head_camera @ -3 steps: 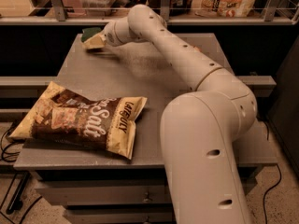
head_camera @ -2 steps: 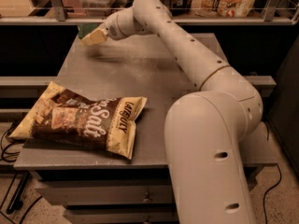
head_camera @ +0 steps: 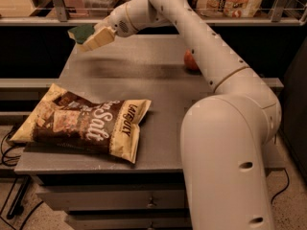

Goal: Move sponge near brown chip bag

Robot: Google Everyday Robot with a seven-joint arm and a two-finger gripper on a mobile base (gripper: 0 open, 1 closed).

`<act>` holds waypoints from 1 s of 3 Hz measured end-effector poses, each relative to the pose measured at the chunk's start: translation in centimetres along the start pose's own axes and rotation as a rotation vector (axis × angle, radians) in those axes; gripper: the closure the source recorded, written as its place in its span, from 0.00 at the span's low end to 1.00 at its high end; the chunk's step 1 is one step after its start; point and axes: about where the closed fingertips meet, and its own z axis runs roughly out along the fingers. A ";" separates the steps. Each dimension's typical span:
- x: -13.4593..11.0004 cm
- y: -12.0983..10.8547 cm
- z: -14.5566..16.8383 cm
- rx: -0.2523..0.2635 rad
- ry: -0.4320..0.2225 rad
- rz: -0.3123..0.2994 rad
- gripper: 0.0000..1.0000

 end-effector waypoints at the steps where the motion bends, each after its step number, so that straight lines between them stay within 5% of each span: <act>1: 0.3 3.6 -2.5 -0.087 0.019 -0.026 1.00; 3: 3.8 10.6 -5.1 -0.196 0.150 -0.037 1.00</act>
Offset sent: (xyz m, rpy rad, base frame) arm -0.1325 -0.0613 -0.0143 -0.1551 0.0892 0.1926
